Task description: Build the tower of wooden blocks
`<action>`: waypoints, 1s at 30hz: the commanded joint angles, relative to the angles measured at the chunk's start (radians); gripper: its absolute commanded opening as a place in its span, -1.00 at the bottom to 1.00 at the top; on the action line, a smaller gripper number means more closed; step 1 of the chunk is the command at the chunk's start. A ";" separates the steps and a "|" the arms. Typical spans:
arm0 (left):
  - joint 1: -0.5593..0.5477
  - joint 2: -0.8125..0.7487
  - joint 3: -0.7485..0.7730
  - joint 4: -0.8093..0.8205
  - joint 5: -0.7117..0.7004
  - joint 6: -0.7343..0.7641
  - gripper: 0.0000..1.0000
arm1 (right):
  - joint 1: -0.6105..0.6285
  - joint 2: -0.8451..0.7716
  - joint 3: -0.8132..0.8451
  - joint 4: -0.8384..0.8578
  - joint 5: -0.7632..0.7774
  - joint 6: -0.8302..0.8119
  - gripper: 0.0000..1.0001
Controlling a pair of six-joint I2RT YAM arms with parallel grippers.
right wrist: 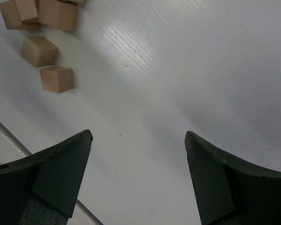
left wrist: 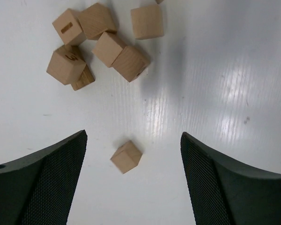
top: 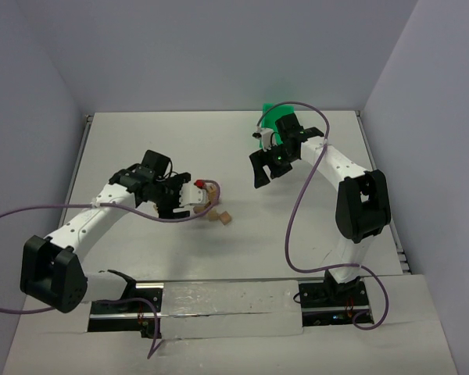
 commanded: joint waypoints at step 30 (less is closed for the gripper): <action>-0.030 0.402 0.260 -0.144 0.198 0.554 0.99 | -0.011 0.040 0.035 -0.049 -0.006 -0.037 0.84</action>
